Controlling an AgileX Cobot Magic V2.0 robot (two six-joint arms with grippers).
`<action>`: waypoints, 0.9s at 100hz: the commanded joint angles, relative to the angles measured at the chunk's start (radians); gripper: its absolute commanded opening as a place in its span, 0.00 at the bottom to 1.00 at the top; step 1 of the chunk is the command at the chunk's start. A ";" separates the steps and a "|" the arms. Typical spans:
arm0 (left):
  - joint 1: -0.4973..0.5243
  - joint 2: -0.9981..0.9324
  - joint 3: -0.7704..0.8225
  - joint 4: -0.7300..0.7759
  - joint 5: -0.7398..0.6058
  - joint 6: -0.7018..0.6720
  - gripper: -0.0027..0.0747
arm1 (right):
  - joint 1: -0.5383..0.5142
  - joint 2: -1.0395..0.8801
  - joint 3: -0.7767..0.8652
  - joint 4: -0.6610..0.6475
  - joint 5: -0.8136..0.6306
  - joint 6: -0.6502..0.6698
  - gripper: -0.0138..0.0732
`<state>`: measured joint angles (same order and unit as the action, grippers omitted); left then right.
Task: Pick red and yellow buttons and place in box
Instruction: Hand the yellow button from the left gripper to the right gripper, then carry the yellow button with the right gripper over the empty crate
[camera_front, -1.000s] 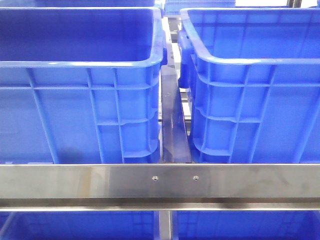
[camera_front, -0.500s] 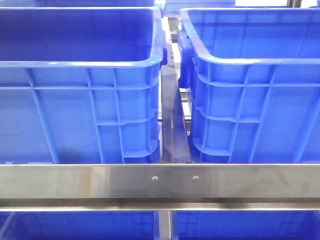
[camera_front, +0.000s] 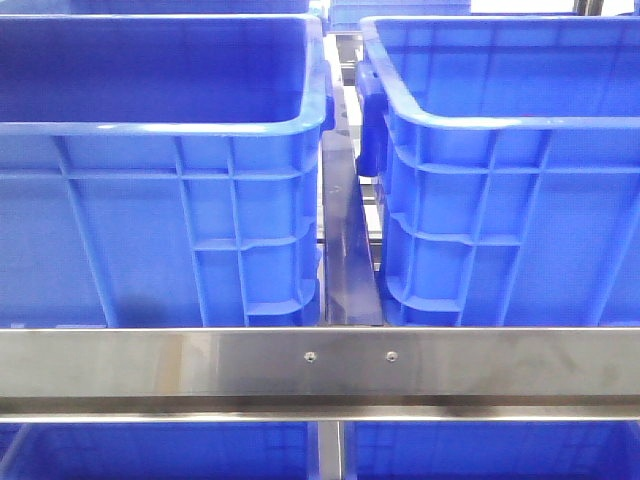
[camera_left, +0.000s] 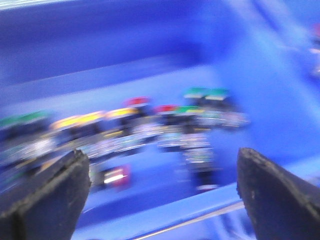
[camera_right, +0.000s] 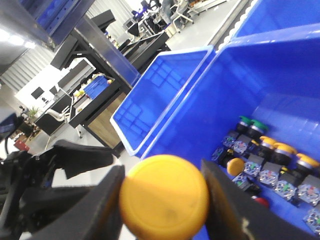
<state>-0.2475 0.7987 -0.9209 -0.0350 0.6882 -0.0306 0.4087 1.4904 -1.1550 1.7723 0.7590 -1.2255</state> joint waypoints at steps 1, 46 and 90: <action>0.087 -0.072 0.014 -0.005 -0.065 -0.011 0.76 | -0.022 -0.035 -0.036 0.147 0.061 -0.015 0.34; 0.205 -0.352 0.174 -0.014 -0.062 -0.011 0.45 | -0.115 -0.035 -0.036 0.141 0.064 -0.023 0.34; 0.205 -0.371 0.178 -0.014 -0.060 -0.011 0.01 | -0.374 -0.060 -0.036 0.058 0.016 -0.109 0.34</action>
<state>-0.0493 0.4224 -0.7180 -0.0397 0.6940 -0.0337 0.0852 1.4848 -1.1550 1.7723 0.7649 -1.2863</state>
